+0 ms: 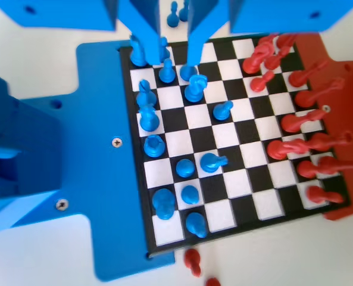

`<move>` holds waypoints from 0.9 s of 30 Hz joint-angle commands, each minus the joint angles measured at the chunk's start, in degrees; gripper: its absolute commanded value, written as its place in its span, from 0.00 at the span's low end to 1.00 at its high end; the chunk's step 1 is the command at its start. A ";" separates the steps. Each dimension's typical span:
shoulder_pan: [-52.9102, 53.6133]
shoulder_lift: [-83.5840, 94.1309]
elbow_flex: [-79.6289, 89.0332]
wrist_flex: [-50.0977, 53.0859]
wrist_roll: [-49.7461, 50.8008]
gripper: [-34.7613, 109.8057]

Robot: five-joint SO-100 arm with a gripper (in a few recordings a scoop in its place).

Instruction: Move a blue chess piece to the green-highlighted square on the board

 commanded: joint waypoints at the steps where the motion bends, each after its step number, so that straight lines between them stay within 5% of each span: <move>1: 0.00 1.58 1.23 -0.79 -1.23 0.30; 27: 0.26 0.26 12.83 -13.62 -2.55 0.30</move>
